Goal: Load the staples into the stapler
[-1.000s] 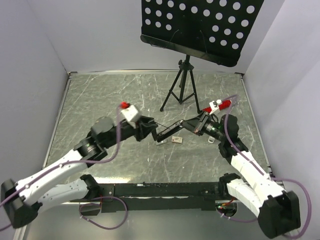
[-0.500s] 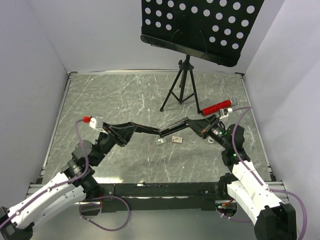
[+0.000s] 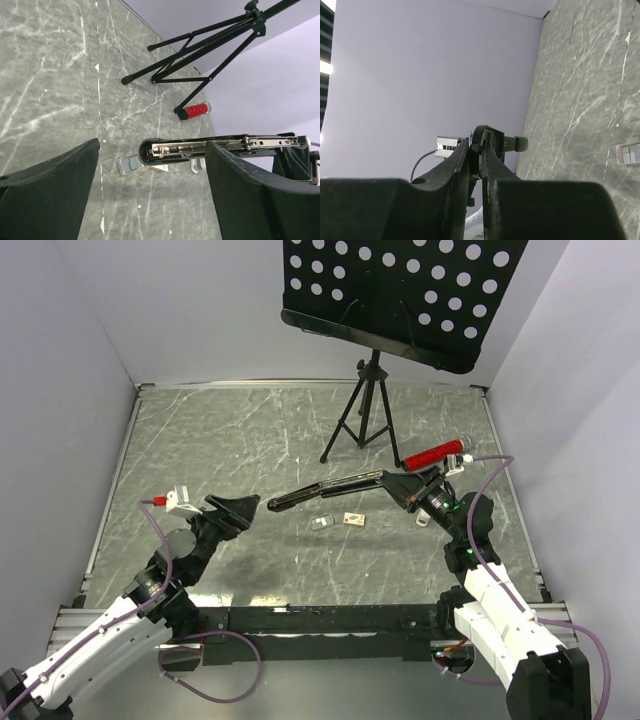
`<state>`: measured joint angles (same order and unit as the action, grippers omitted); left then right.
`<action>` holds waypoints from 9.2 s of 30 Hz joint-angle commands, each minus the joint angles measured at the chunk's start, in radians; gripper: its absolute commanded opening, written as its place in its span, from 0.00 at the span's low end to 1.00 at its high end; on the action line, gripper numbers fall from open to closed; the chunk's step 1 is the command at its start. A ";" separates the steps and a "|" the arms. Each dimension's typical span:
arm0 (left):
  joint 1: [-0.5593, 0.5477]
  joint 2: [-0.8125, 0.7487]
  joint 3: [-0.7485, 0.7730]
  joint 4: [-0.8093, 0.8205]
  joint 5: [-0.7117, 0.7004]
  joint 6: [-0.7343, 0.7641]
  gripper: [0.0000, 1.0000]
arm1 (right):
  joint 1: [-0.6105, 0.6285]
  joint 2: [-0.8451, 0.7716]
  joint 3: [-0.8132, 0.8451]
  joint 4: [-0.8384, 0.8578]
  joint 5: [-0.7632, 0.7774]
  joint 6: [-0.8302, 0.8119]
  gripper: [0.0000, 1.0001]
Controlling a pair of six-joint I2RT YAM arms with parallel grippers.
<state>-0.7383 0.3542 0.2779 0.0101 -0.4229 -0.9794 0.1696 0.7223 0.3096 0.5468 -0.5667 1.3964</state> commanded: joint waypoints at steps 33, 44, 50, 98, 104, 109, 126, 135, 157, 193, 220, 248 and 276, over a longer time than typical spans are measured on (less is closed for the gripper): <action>-0.049 0.850 0.705 -0.002 0.943 1.222 0.64 | 0.027 -0.043 0.006 0.073 -0.048 -0.008 0.00; -0.050 0.910 0.699 0.022 0.967 1.220 0.42 | 0.031 -0.054 -0.013 0.088 -0.044 0.007 0.00; -0.056 0.931 0.711 -0.002 0.992 1.231 0.45 | 0.030 -0.038 -0.027 0.123 -0.047 0.026 0.00; -0.354 1.235 0.656 -0.466 0.543 1.501 0.43 | 0.031 -0.106 0.114 -0.762 0.157 -0.784 0.74; -0.354 1.126 0.609 -0.400 0.461 1.472 0.63 | 0.031 -0.044 0.190 -0.797 0.120 -0.889 0.75; -0.241 0.927 0.525 -0.265 0.455 1.348 0.79 | 0.073 0.031 0.250 -0.817 0.062 -0.964 0.75; 0.258 0.077 0.218 -0.068 -0.095 0.694 0.99 | 0.665 0.597 0.634 -1.042 0.318 -1.292 0.74; 0.258 -0.064 0.189 -0.115 -0.313 0.677 0.99 | 0.846 0.863 0.775 -1.114 0.432 -1.386 0.74; 0.263 -0.006 0.191 -0.094 -0.346 0.736 0.99 | 0.946 1.112 0.968 -1.139 0.726 -1.198 0.10; 0.252 -0.129 0.199 -0.131 -0.321 0.674 0.99 | 0.857 1.238 1.422 -1.366 0.878 -0.772 0.71; 0.266 0.088 0.176 0.231 -0.318 0.814 0.99 | 0.696 1.233 1.165 -1.335 0.795 -0.927 0.36; 0.267 0.103 0.187 0.205 -0.263 0.798 1.00 | 0.728 1.249 1.208 -1.371 0.855 -0.916 0.35; 0.266 0.097 0.188 0.188 -0.244 0.800 0.99 | 0.720 1.319 1.125 -1.305 0.828 -0.902 0.33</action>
<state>-0.4747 0.4553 0.4553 0.1780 -0.6842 -0.1780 0.8925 2.0129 1.4574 -0.7738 0.2619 0.4850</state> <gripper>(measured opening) 0.995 0.338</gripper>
